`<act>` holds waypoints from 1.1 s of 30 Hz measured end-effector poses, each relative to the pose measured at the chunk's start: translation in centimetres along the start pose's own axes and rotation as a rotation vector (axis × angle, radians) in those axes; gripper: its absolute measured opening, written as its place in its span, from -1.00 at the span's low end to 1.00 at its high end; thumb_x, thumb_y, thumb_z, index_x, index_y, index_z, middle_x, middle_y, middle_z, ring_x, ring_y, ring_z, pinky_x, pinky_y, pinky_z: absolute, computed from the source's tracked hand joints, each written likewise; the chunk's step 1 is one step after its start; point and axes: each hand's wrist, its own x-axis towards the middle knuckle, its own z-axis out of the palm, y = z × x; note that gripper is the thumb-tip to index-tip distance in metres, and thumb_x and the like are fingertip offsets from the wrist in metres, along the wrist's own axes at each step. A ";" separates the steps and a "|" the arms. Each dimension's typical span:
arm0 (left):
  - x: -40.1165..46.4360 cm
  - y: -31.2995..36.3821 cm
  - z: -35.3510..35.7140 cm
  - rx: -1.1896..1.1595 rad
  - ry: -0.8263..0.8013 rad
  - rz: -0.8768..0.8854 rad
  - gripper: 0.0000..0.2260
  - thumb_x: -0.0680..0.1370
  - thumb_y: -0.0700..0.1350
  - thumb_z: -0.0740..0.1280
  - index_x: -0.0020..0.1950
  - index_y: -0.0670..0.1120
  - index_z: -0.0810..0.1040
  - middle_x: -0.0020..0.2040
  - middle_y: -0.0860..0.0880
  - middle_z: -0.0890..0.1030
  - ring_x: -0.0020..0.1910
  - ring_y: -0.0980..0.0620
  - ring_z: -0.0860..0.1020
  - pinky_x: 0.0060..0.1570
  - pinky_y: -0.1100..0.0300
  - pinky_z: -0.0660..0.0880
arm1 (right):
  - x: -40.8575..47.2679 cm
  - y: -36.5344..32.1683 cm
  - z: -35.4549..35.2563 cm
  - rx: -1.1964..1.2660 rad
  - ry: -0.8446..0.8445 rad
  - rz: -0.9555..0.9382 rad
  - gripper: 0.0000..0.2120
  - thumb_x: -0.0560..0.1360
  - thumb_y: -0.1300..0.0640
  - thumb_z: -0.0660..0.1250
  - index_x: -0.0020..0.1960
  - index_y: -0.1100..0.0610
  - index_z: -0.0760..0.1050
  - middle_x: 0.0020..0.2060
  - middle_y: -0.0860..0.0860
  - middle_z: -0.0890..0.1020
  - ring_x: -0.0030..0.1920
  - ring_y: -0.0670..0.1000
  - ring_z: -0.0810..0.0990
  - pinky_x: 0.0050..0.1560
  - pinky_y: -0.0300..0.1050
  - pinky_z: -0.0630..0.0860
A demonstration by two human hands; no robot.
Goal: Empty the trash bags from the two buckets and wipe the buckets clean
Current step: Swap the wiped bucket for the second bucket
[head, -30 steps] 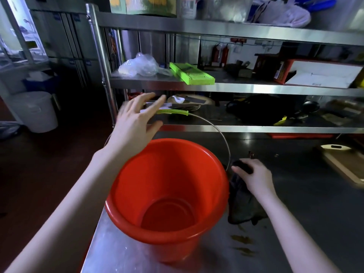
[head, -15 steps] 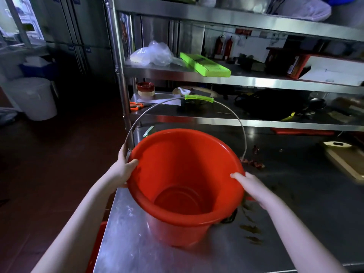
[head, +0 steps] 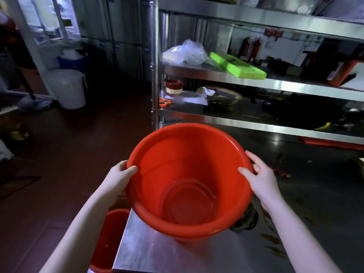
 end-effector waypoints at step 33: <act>8.6 -21.4 -35.1 -0.506 0.737 -0.357 -0.72 0.44 -0.37 0.33 0.12 -0.17 0.51 -0.31 -0.14 0.55 -0.51 -0.01 0.44 -0.54 0.31 0.33 | 3.0 -8.6 53.8 0.126 -0.712 0.097 -0.34 0.34 0.03 0.55 0.38 -0.12 0.39 0.18 0.04 0.61 0.15 0.11 0.62 0.23 0.25 0.51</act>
